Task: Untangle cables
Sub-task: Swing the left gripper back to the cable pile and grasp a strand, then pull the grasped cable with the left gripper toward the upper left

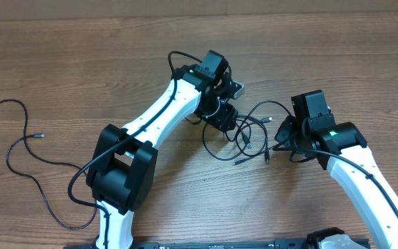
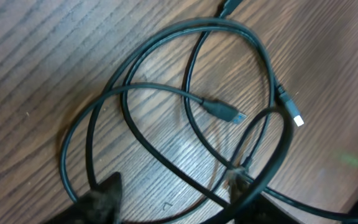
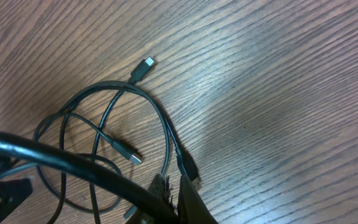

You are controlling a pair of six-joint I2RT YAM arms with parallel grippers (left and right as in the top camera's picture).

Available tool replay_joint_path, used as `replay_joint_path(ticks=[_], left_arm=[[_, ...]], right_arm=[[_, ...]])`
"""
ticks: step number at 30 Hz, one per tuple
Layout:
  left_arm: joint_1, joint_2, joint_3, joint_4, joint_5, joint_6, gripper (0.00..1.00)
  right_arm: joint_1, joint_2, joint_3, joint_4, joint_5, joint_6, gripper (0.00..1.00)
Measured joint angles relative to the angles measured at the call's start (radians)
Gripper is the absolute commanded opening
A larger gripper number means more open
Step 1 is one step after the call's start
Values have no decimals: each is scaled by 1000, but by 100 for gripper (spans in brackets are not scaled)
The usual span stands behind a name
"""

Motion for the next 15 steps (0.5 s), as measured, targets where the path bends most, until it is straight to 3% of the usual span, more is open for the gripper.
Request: replay_joint_path(ticks=[5, 11, 15], left_arm=[[0, 0, -5, 10, -25, -8, 4], [19, 0, 39, -104, -101, -44, 4], [79, -2, 163, -213, -156, -56, 4]], right_arm=[[0, 0, 0, 0, 0, 0, 4], [0, 0, 0, -3, 0, 0, 4], [0, 0, 0, -4, 0, 0, 4]])
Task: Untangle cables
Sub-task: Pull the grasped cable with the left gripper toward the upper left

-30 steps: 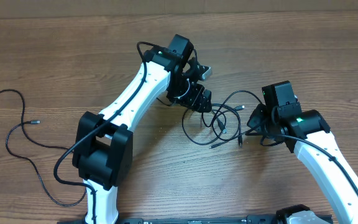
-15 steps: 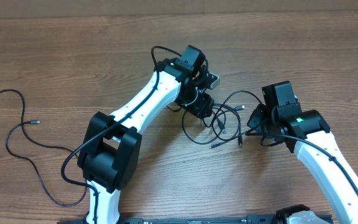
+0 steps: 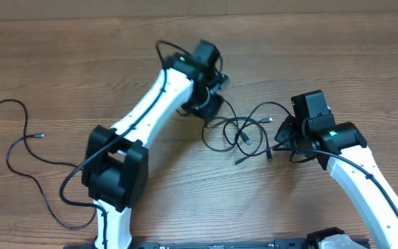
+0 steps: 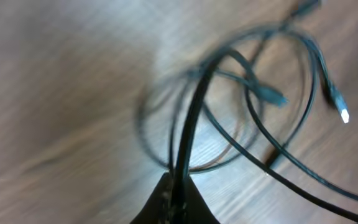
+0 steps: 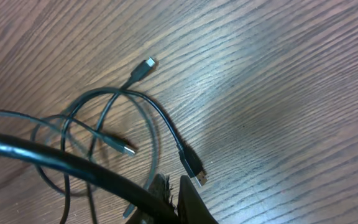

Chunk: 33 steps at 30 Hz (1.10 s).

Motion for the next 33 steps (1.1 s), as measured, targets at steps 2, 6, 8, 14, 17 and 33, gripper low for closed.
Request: replay_joint_path(ticks=[2, 6, 8, 14, 17, 33], left_arm=[[39, -7, 75, -51, -17, -9, 4], [138, -76, 225, -116, -41, -24, 4], [186, -133, 288, -129, -49, -33, 4], [314, -346, 394, -139, -58, -63, 7], [364, -438, 403, -140, -58, -84, 6], [547, -573, 405, -192, -24, -185, 31]], right_arm=[[0, 0, 0, -2, 0, 0, 4], [0, 0, 0, -5, -4, 0, 4], [0, 0, 0, -8, -5, -1, 4], [0, 0, 0, -8, -7, 0, 4], [0, 0, 0, -8, -7, 0, 4], [0, 0, 0, -8, -7, 0, 4]])
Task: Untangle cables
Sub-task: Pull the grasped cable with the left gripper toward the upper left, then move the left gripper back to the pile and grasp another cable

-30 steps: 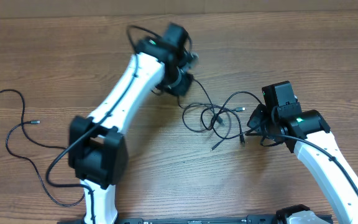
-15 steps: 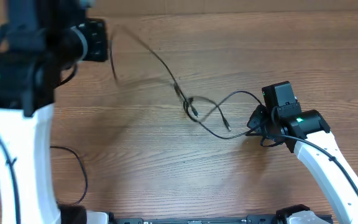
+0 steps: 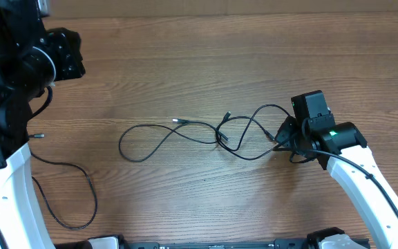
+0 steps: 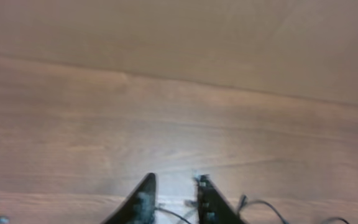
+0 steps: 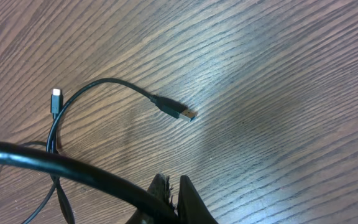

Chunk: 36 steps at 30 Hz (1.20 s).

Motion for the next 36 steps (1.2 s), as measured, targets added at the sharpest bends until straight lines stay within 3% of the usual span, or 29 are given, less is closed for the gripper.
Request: replay_joint_path(ticks=[8, 20, 29, 36], left_arm=[[-72, 100, -30, -125, 65, -17, 42], [-245, 347, -51, -334, 65, -18, 38], [-350, 359, -64, -362, 34, -60, 38], [-438, 294, -207, -360, -53, -148, 38]], right_arm=[[0, 0, 0, 0, 0, 0, 4], [0, 0, 0, -10, 0, 0, 4], [0, 0, 0, -13, 0, 0, 4], [0, 0, 0, -18, 0, -10, 4]])
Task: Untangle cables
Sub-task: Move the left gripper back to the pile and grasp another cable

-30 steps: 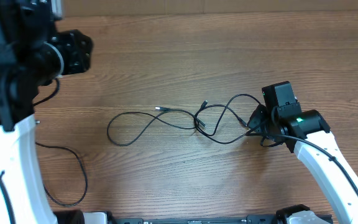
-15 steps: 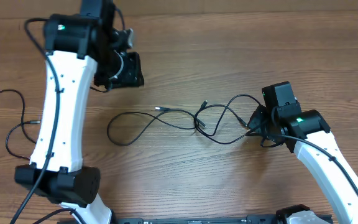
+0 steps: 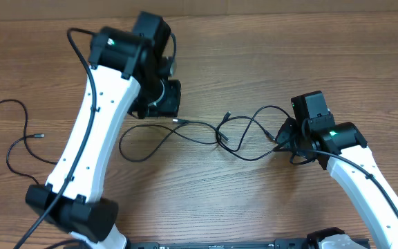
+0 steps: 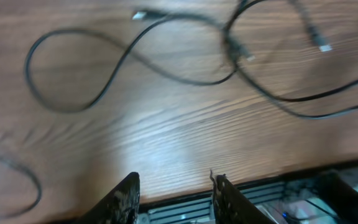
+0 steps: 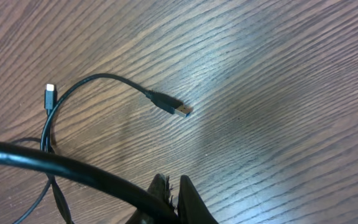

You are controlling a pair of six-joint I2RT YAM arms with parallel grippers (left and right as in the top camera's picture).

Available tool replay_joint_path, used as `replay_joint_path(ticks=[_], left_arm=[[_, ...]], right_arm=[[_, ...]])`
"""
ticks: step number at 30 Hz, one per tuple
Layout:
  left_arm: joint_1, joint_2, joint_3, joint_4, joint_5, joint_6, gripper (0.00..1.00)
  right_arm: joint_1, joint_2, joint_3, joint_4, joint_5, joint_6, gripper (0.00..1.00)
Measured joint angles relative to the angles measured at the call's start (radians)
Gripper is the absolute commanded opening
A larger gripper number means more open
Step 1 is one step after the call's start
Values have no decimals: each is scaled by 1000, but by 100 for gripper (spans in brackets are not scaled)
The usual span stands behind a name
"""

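Note:
Black cables lie stretched across the table's middle, with a loop at the left and a crossing knot near the centre. My left gripper hovers over their left part; in the left wrist view it is open with nothing between its fingers, the cables blurred beyond. My right gripper sits at the cables' right end, shut on a black cable. A USB-A plug and a small white-tipped plug lie free on the wood.
A separate thin black cable snakes over the far left of the table. The table's front edge and the arm bases show low in the left wrist view. A thick black lead of the arm crosses the right wrist view.
The left arm was at the far left with its wrist camera facing the back wall; now it is over the left part of the stretched cables, still open. Cables and right gripper stayed put.
The cables lay in a tight tangle between both grippers, the left one open around strands. Then the left gripper was shut on a strand farther back-left. Later the cables lay drawn out leftward, the left gripper open at far left. Now it hovers over them.

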Motion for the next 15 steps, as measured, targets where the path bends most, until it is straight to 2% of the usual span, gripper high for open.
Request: replay_joint_path(ticks=[2, 7, 11, 15], left_arm=[[-21, -51, -71, -4, -59, -53, 40], [-30, -173, -222, 35, -169, -217, 59], [-29, -216, -324, 163, -185, -314, 61], [-29, -215, -460, 402, -112, -365, 60]], right_arm=[[0, 0, 0, 0, 0, -5, 4], [0, 0, 0, 0, 0, -12, 4], [0, 0, 0, 0, 0, -13, 4], [0, 0, 0, -1, 1, -15, 4]])
